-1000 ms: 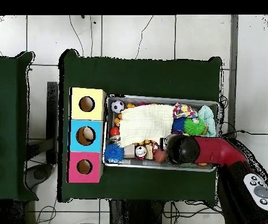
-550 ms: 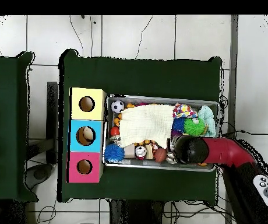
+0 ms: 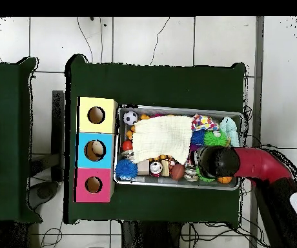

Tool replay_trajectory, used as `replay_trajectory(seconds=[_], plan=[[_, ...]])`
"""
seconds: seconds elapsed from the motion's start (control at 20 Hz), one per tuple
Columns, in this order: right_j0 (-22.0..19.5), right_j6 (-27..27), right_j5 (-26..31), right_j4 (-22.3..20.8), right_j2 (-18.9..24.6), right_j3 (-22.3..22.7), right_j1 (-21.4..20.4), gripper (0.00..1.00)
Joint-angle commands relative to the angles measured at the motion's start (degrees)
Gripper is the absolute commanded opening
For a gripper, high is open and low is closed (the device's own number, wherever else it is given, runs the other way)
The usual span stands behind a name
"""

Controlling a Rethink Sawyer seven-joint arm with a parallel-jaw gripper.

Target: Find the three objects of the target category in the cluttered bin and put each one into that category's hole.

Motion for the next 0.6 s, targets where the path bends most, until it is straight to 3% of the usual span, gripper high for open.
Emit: replay_trajectory(seconds=[0.05,0.35,0.6], plan=[[-1.43,-20.90,6.91,-4.99,5.54,-4.40,2.14,1.00],[-3.08,-22.03,6.11,-5.56,5.83,-4.33,3.29,1.00],[-2.87,-22.75,10.69,-3.11,6.98,-3.96,-0.79,1.00]])
